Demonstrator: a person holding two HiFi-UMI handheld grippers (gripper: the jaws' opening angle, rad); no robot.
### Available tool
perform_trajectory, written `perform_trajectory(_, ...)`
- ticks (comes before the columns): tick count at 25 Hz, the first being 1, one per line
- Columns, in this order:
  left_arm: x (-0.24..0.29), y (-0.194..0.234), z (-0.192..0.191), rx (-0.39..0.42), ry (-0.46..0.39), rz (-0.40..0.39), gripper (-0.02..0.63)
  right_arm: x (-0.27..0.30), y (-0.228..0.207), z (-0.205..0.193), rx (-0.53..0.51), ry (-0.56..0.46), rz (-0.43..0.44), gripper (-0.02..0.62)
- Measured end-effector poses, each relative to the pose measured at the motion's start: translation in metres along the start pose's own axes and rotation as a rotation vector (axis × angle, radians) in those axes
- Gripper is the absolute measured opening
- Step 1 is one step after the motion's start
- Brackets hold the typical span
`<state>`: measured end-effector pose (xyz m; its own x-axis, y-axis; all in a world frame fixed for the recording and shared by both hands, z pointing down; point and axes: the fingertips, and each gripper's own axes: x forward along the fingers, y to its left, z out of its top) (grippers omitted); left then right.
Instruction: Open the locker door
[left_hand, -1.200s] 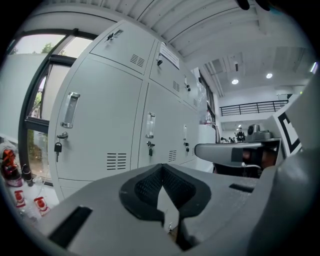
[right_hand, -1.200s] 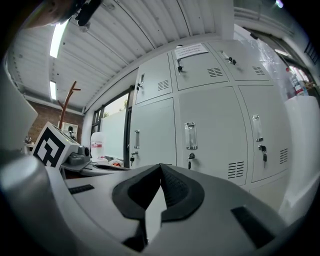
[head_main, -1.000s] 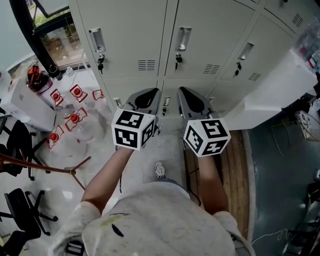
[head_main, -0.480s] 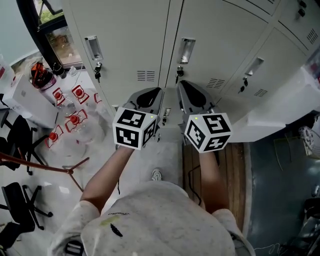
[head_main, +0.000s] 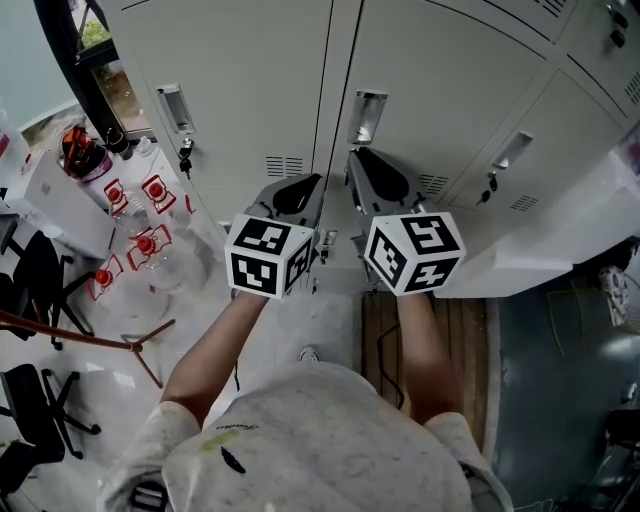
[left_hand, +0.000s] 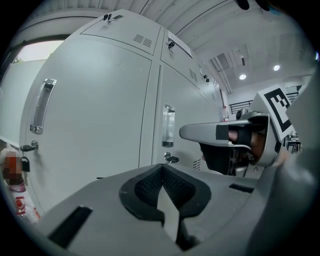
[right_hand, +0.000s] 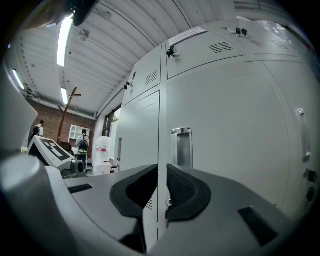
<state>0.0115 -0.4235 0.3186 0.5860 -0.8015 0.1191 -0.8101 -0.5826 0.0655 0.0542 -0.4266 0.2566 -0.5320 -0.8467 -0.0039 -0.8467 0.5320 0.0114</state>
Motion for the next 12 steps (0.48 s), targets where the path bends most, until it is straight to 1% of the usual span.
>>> perform_trajectory(2,0.005,0.002,0.001,-0.001,-0.001,0.004,0.006,0.006,-0.003,0.000,-0.001,0.008,0.015,0.080)
perform_trajectory(7,0.015,0.009,0.002,0.000,-0.002,0.018,0.006,0.017,-0.011,0.000,-0.009,0.006,0.020,0.083)
perform_trajectory(12,0.021,0.014,0.001,-0.005,0.001,0.031,0.006,0.026,-0.013,0.001,-0.020,0.014,0.036,0.118)
